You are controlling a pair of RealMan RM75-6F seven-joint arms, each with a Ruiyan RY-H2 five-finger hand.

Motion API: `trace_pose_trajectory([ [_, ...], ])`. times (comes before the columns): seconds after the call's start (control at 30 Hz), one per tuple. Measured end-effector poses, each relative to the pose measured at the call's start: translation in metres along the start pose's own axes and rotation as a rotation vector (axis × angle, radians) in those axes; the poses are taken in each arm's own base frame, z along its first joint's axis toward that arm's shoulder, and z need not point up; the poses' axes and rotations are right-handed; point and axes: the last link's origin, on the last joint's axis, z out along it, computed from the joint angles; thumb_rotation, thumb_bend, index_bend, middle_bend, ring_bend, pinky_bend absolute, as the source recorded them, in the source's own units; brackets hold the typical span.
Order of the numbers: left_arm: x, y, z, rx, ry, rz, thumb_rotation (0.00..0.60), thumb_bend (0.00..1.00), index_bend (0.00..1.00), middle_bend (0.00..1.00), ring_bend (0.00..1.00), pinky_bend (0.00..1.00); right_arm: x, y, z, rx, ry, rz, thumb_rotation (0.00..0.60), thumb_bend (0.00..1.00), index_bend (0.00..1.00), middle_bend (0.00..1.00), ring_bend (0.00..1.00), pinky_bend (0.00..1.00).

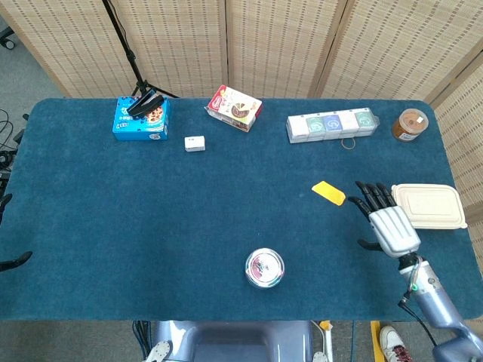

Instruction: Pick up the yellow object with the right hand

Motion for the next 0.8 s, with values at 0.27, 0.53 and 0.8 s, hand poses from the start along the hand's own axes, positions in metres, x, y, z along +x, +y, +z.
trace_pose_trajectory([
  [0.27, -0.003, -0.001, 0.004, 0.024, -0.014, 0.005, 0.6, 0.0, 0.0, 0.0, 0.0, 0.0, -0.012, -0.005, 0.056, 0.038, -0.053, -0.006, 0.6, 0.0, 0.19, 0.0, 0.0, 0.0],
  [0.53, -0.006, 0.002, 0.006, 0.026, -0.025, 0.019, 0.6, 0.0, 0.0, 0.0, 0.0, 0.0, -0.026, -0.009, 0.089, 0.046, -0.085, -0.01, 0.6, 0.0, 0.19, 0.0, 0.0, 0.0],
  [0.8, -0.007, 0.003, 0.007, 0.036, -0.019, 0.032, 0.6, 0.0, 0.0, 0.0, 0.0, 0.0, -0.043, -0.016, 0.112, 0.046, -0.142, -0.033, 0.6, 0.0, 0.2, 0.0, 0.0, 0.0],
])
